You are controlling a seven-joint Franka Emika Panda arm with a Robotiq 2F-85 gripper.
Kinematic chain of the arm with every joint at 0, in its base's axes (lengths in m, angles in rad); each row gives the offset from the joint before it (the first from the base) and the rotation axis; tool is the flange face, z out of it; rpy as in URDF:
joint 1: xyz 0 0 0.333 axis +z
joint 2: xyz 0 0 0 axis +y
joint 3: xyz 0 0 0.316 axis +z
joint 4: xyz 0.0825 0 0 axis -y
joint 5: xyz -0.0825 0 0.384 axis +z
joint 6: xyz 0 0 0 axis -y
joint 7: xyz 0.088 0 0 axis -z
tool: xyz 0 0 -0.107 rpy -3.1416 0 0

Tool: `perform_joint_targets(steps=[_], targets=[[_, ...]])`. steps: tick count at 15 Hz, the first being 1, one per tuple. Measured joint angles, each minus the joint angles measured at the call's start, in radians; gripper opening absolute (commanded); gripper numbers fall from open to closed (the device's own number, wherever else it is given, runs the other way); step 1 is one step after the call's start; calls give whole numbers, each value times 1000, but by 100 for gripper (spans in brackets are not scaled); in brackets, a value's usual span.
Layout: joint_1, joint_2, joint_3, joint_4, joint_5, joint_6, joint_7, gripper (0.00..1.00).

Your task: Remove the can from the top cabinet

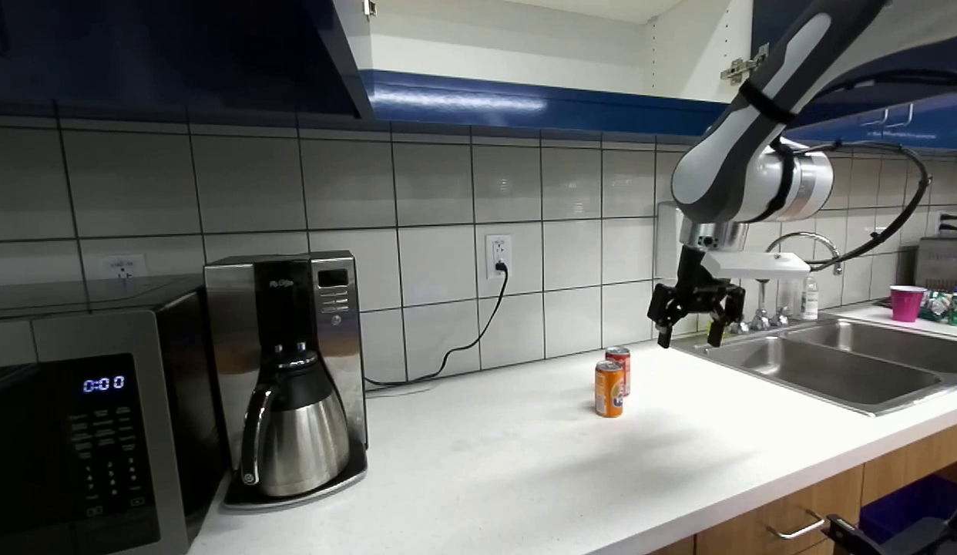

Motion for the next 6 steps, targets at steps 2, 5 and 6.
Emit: perform_joint_targets(steps=[2, 5, 6], targets=[[-15, -51, 19, 17, 0, -80, 0, 100], [-30, -92, 38, 36, -2, -144, 0, 100], [-31, -95, 40, 36, -2, -147, 0, 100]])
